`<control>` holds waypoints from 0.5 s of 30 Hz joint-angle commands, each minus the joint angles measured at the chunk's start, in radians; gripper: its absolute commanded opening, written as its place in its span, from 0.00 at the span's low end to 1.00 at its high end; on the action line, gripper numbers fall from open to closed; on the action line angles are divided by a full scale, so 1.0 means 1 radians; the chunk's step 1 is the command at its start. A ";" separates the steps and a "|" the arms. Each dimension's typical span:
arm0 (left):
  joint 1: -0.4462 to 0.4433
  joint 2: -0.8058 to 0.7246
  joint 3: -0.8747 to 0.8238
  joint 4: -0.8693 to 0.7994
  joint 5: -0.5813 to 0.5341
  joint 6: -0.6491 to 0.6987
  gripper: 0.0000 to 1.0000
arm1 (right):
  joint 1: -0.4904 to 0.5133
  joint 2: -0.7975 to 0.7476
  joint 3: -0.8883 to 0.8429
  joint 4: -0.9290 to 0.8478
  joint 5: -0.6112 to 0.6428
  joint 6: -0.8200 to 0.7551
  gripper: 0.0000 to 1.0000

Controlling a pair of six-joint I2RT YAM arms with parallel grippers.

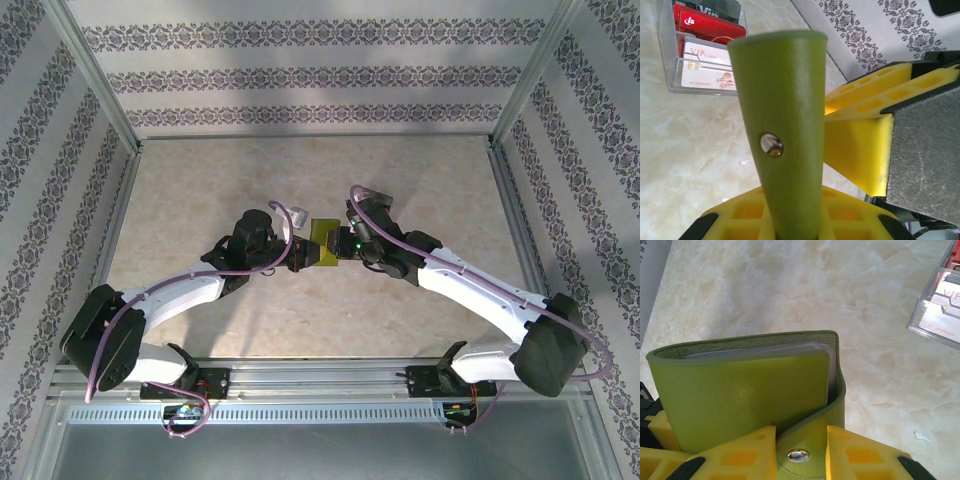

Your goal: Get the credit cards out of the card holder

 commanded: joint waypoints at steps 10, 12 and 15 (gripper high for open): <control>-0.036 -0.048 0.049 0.072 0.057 0.061 0.00 | -0.019 0.017 0.002 -0.153 0.122 -0.009 0.13; -0.035 -0.052 0.049 0.053 0.035 0.068 0.00 | -0.019 0.012 0.000 -0.160 0.124 -0.009 0.09; -0.035 -0.057 0.056 0.021 0.001 0.076 0.00 | -0.020 0.011 -0.002 -0.172 0.131 -0.008 0.02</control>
